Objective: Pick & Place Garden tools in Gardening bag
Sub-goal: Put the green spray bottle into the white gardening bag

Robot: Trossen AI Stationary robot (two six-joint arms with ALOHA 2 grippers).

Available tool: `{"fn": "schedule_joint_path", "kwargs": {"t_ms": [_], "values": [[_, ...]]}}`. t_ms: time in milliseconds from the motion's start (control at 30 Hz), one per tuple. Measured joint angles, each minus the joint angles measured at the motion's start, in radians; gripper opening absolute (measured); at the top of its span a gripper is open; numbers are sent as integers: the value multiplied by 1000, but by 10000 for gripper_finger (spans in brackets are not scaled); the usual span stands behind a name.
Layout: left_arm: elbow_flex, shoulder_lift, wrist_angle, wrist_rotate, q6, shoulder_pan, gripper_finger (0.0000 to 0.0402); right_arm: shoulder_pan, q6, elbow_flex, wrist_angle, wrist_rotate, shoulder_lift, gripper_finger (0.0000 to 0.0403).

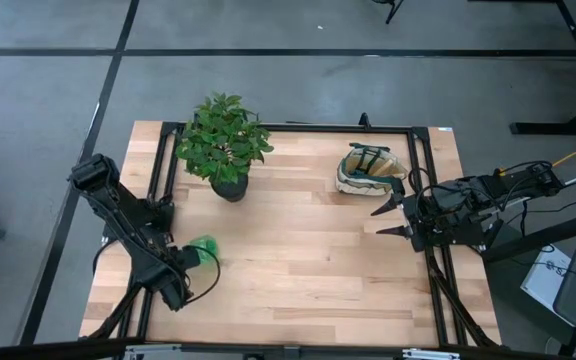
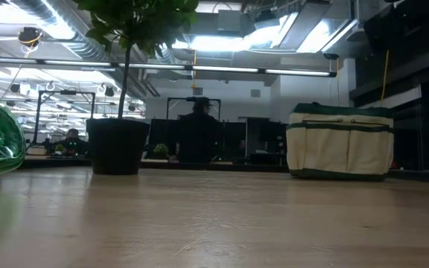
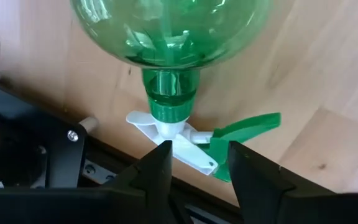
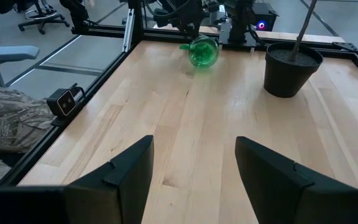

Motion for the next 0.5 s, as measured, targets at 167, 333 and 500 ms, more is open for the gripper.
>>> {"fn": "schedule_joint_path", "kwargs": {"t_ms": [167,333,500], "values": [[-23,0,4,-62,1,0,183,0,0,0,0,0,0,229],[-69,0,2,-125,2,0,206,0,0,0,0,0,0,229],[-117,0,40,-164,17,0,216,0,0,0,0,0,0,229]]}}
